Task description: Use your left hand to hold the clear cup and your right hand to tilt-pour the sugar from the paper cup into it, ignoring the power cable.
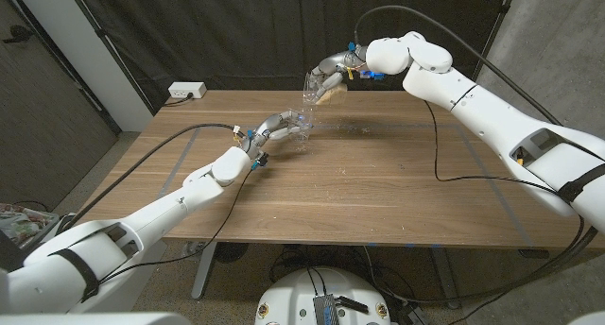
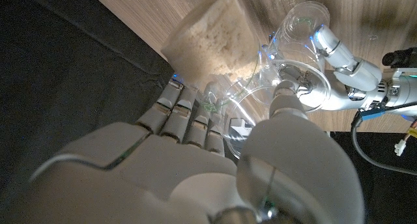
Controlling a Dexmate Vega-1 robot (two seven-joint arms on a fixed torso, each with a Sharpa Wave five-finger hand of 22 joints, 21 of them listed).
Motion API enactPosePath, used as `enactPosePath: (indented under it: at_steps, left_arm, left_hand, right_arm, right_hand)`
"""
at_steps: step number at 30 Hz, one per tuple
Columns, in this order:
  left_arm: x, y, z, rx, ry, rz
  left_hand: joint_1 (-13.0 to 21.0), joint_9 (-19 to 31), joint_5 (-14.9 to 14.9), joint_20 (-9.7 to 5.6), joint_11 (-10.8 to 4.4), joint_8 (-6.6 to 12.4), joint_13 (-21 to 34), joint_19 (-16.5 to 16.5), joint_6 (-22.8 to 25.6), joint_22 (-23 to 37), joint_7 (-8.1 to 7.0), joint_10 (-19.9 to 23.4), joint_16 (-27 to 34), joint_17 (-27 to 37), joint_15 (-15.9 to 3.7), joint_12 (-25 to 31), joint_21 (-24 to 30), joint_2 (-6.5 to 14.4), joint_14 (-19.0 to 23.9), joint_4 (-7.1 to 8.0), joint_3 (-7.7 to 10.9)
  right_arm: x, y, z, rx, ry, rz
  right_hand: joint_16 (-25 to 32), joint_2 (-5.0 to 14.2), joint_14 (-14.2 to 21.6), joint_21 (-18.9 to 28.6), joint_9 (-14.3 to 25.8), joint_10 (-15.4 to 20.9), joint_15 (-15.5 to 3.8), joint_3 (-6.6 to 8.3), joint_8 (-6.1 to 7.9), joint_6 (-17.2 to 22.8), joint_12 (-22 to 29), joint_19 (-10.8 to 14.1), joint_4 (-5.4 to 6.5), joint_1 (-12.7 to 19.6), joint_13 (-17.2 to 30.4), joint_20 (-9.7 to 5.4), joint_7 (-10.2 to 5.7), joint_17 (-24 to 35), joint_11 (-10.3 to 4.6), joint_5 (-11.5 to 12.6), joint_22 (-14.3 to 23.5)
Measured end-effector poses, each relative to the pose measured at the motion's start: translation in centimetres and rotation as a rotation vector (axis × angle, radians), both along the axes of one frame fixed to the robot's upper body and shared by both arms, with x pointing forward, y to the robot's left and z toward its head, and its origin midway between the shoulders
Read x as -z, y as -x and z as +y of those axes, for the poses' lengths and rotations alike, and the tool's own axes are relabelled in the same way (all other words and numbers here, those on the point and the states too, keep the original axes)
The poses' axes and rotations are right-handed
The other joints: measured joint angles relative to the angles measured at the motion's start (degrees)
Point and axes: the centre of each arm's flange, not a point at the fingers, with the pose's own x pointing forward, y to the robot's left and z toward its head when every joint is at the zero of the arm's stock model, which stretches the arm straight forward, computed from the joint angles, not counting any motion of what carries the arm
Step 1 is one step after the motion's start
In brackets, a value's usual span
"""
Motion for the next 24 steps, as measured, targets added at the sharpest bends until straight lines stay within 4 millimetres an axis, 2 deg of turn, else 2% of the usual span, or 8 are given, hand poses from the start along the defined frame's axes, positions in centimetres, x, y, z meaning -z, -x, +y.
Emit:
enactPosePath:
  at_steps: [24]
  left_arm:
    - [-1.2, -0.6, 0.5, -0.019, -0.04, -0.012]
  left_hand:
    - [-0.3, -0.12, -0.04, 0.0, -0.01, 0.16, -0.13, 0.0, 0.2, -0.28, 0.2, 0.4, -0.41, 0.27, -0.01, 0.03, 0.21, 0.3, -0.01, 0.24, -0.24]
  right_arm:
    - [0.4, 0.1, 0.5, 0.041, 0.083, -0.059]
  right_hand:
    - [0.0, 0.21, 0.0, 0.0, -0.02, 0.0, 0.0, -0.03, -0.19, 0.36, -0.44, -0.83, 0.01, 0.25, 0.22, 0.19, 0.29, 0.16, -0.01, -0.05, -0.27]
